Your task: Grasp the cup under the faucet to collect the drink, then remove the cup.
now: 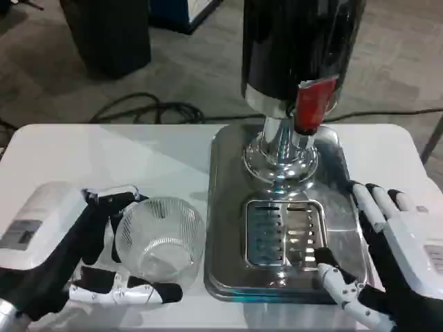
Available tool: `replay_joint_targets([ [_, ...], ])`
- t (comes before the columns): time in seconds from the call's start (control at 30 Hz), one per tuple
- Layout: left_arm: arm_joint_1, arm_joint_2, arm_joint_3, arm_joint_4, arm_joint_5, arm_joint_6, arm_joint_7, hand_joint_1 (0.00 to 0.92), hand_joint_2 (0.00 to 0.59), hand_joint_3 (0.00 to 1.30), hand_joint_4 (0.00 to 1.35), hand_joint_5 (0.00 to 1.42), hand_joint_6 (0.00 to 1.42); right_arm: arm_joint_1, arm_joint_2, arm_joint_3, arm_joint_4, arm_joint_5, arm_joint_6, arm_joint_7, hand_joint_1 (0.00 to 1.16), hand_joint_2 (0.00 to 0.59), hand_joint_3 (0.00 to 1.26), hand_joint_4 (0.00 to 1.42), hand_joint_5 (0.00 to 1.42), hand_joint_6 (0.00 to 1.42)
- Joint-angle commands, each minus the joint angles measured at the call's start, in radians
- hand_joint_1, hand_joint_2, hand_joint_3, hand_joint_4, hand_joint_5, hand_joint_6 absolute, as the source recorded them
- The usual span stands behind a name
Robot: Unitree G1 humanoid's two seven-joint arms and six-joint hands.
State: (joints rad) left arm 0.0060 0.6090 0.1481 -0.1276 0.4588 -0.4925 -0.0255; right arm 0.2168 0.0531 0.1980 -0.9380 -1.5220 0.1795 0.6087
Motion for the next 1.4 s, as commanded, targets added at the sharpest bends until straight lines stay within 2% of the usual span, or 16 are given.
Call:
replay_joint_targets([
  [0.03,-0.002,-0.006,0.014,-0.007,-0.019,0.002,0.003,0.676,0.000,0.96,1.05,1.27,1.42,-0.004,0.038,-0.008,0.007,0.005,0.009,0.012,0.12,0.426,0.02,0.00,0.00,0.09],
  [0.87,-0.026,-0.010,0.008,0.010,-0.016,0.007,0.006,0.676,0.000,0.96,1.05,1.27,1.42,-0.026,0.041,-0.013,0.015,0.001,0.024,0.026,0.12,0.411,0.02,0.00,0.00,0.10],
  [1.1,-0.044,-0.013,-0.004,0.020,-0.009,0.011,0.005,0.676,0.000,0.96,1.05,1.27,1.42,-0.011,0.038,-0.029,0.000,0.008,0.027,0.027,0.11,0.408,0.02,0.00,0.00,0.10],
  [1.23,-0.092,-0.025,-0.029,0.032,0.001,0.025,0.002,0.676,0.000,0.96,1.05,1.27,1.42,0.003,0.038,-0.047,-0.013,0.015,0.029,0.022,0.11,0.408,0.02,0.00,0.00,0.10],
  [1.4,-0.194,-0.058,-0.089,0.057,0.026,0.052,-0.006,0.676,0.000,0.96,1.05,1.27,1.42,0.037,0.038,-0.086,-0.046,0.026,0.032,0.014,0.10,0.402,0.02,0.00,0.00,0.10],
])
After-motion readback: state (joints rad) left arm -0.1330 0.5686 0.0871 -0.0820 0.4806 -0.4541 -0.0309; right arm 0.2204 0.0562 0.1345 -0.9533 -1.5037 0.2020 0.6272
